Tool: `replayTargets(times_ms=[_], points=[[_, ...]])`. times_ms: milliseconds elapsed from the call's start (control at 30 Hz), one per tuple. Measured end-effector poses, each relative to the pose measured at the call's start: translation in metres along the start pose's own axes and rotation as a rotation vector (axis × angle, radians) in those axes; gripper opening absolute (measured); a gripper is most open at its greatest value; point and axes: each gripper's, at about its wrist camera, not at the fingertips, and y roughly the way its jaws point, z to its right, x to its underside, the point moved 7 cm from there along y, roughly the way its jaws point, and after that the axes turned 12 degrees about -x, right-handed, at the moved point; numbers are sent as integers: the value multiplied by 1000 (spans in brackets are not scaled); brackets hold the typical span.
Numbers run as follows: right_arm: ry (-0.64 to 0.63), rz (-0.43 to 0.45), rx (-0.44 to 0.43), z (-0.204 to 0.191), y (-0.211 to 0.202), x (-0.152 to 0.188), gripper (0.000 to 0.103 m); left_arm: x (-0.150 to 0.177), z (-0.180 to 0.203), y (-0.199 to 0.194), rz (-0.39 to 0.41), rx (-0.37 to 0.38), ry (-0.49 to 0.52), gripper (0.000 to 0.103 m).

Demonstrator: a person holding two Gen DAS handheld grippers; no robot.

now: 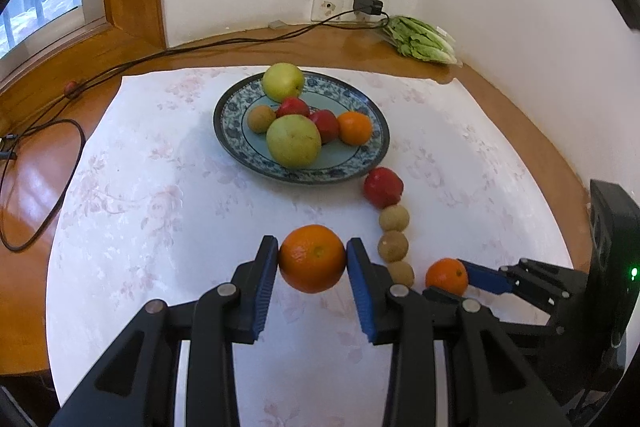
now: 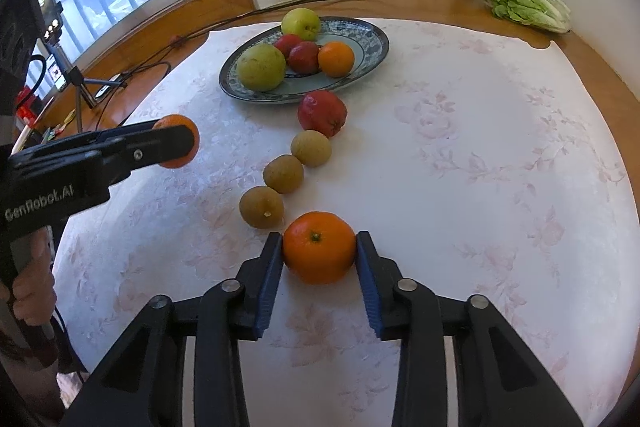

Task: Organize fruits
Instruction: 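Carry both oranges over the plate with both tools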

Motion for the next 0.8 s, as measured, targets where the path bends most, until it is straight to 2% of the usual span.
replayTargets(times_ms=[367, 800], points=[[-10, 16, -13, -1, -9, -8, 36, -21, -6, 2, 21, -27, 5, 37], [-12, 72, -28, 1, -35, -43, 36, -47, -22, 5, 41, -59, -10, 37]])
